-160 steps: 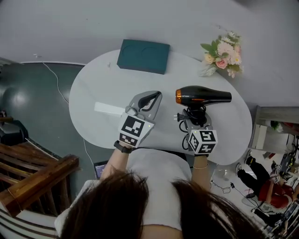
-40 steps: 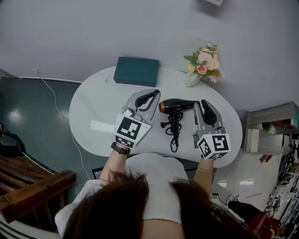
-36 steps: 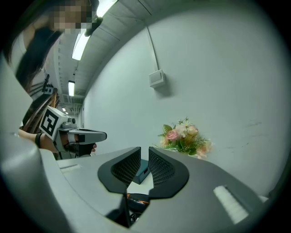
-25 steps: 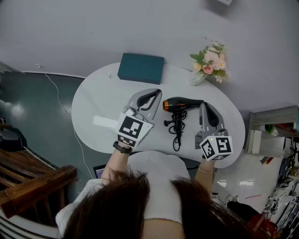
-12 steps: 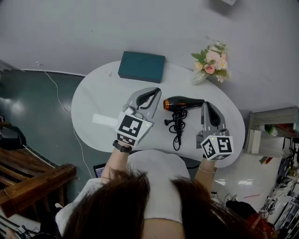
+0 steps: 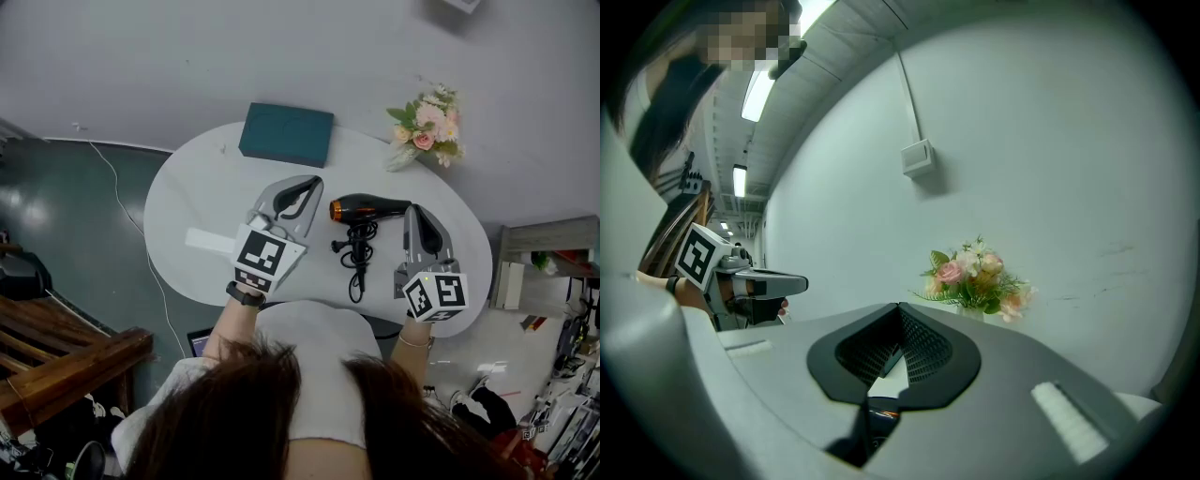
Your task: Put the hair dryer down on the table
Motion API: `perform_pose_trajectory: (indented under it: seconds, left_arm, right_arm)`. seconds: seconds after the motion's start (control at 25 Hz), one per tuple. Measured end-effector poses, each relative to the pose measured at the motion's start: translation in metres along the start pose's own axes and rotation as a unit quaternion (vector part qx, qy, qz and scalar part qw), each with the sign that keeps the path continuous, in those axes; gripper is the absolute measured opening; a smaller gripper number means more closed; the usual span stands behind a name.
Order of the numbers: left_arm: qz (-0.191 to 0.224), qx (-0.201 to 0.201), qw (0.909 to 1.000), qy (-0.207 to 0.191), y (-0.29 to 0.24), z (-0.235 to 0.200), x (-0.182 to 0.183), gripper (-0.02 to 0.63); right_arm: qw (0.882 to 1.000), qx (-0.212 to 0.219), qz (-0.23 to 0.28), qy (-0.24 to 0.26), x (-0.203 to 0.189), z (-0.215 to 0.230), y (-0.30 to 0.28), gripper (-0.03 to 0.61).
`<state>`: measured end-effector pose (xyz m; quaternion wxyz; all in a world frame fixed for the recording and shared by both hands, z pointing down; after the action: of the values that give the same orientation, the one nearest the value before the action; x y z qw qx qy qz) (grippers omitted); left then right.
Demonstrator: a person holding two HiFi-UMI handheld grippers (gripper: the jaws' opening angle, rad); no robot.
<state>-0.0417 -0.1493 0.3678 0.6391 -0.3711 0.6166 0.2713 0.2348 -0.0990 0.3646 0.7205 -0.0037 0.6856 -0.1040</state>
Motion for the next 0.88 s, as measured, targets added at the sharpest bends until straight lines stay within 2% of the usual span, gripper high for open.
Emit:
perform_pose_trajectory:
  seconds: [0.88]
  left_arm:
    - [0.0, -0.006, 1.0, 0.0, 0.003, 0.0012, -0.0011, 0.058]
  right_arm:
    - [1.0, -0.005, -0.008, 0.0, -0.0037, -0.0032, 0.0061, 0.002]
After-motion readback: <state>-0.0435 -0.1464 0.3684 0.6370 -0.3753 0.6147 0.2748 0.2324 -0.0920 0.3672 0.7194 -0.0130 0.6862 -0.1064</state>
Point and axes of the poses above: the fingertips, and each gripper's own axes: y backward along the fingers, z to its right, x out of its top, the point moved 10 cm from there along y, backward along the fingers, and after that the axes turned 13 degrees about -x, right-handed, at the moved point
